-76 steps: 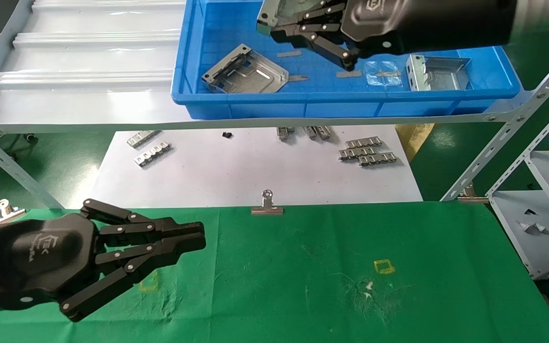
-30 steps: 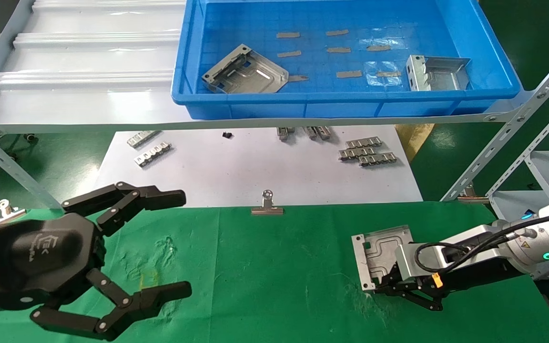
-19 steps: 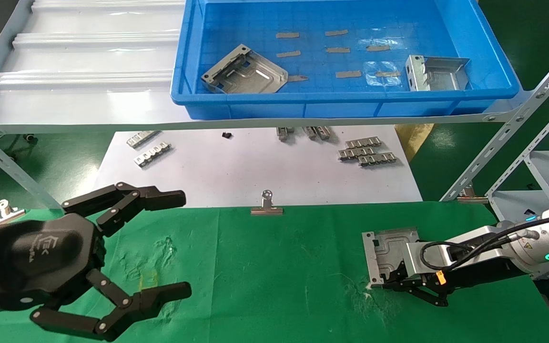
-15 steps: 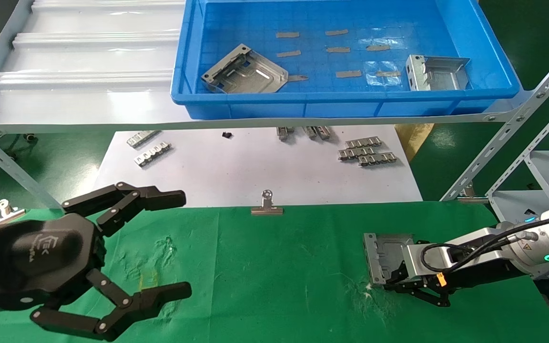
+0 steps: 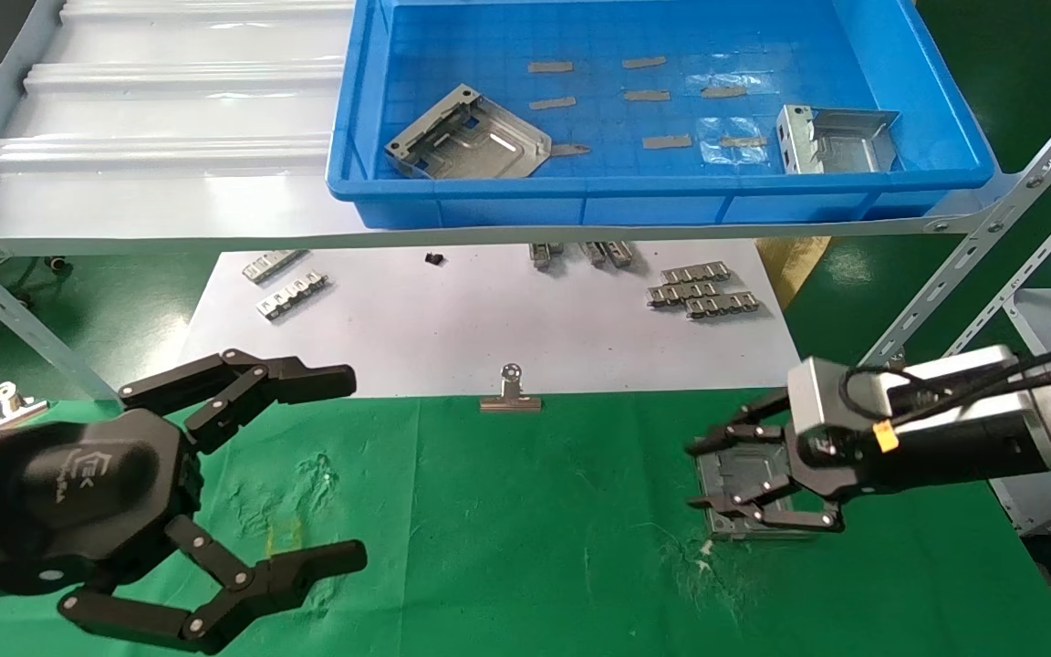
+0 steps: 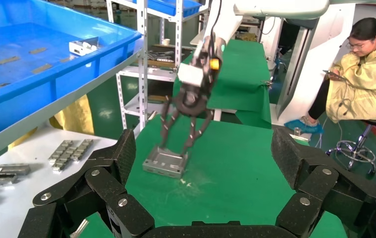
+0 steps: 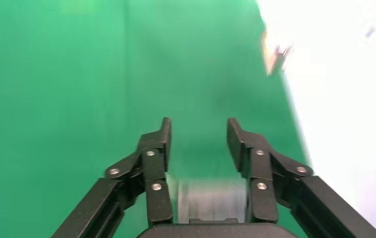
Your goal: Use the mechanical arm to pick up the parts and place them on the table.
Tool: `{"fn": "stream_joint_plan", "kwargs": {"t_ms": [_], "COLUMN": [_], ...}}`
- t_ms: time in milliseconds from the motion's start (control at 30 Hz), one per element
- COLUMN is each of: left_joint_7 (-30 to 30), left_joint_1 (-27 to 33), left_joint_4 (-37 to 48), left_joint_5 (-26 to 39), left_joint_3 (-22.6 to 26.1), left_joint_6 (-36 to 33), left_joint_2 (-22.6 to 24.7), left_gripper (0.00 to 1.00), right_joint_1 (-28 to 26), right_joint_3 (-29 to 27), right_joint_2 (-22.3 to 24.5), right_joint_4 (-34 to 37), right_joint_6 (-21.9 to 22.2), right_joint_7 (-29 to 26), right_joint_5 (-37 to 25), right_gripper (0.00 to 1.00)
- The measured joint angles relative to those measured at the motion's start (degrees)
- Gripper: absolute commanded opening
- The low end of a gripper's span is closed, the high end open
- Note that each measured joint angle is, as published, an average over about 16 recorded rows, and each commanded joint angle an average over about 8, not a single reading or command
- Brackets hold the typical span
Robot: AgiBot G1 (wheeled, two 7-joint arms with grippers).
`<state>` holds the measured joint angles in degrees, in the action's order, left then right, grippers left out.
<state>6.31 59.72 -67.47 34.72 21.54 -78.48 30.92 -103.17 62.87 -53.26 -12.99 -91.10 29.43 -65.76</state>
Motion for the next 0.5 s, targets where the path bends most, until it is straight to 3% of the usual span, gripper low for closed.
{"fn": "stream_joint_plan", "kwargs": {"t_ms": [167,500], "left_joint_7": [0.00,0.00], "left_joint_1": [0.00,-0.01], "left_joint_4": [0.00,0.01], "left_joint_5": [0.00,0.00], "left_joint_3": [0.00,0.00], "left_joint_6": [0.00,0.01], "left_joint_2": [0.00,0.00], "left_gripper": [1.00,1.00], "right_joint_1": [0.26,1.55], "right_joint_3": [-1.57,-2.85], "right_joint_2": [0.72,1.27], "right_joint_4": [0.11,-1.67], "right_joint_6": [-2.10,-1.69], "right_joint_7": [-2.19,-3.30], "right_joint_5": [3.55,4.35], "right_gripper": [1.00,1.00]}}
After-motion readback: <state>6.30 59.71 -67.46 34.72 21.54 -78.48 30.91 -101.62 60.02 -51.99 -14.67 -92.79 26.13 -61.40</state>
